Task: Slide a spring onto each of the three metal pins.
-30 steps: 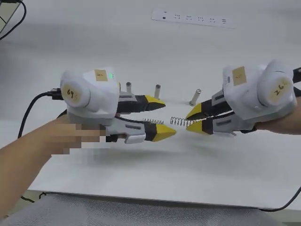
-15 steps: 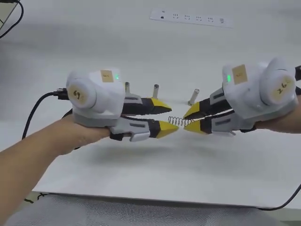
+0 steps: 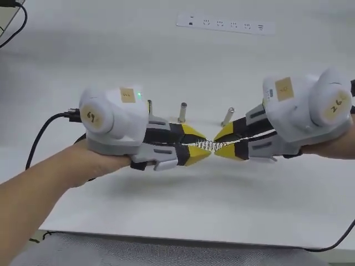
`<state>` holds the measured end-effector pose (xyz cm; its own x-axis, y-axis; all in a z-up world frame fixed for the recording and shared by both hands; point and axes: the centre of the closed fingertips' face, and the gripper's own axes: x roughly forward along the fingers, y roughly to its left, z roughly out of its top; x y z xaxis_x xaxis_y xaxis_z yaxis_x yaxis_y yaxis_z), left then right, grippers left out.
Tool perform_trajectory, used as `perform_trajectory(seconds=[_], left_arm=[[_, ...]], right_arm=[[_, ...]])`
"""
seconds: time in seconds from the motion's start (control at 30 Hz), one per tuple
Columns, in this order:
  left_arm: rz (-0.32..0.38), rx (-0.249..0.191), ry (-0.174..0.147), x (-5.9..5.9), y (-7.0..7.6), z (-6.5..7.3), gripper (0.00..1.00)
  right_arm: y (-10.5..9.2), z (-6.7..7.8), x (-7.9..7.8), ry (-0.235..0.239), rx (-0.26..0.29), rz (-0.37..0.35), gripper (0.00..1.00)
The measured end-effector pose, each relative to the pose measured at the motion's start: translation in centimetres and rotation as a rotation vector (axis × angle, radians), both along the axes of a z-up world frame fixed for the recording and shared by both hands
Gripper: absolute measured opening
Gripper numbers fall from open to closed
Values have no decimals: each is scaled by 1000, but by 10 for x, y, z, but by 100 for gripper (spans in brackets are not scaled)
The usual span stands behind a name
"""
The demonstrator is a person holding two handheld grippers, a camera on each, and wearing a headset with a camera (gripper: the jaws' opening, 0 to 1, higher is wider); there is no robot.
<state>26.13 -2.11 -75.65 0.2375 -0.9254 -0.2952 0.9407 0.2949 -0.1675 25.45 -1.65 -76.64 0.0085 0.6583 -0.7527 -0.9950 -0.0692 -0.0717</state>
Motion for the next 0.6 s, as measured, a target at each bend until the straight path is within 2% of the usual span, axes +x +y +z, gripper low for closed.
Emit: perform_trajectory(seconds=[0.23, 0.4, 0.6], left_arm=[[-15, -2, -10, -1, -1, 2, 3], [-13, -10, 2, -1, -2, 3, 2], [-29, -1, -1, -4, -1, 4, 2]], right_arm=[[-2, 2, 1, -6, 8, 5, 8], [-2, 4, 1, -6, 11, 12, 8], [-1, 5, -2, -3, 17, 22, 8]])
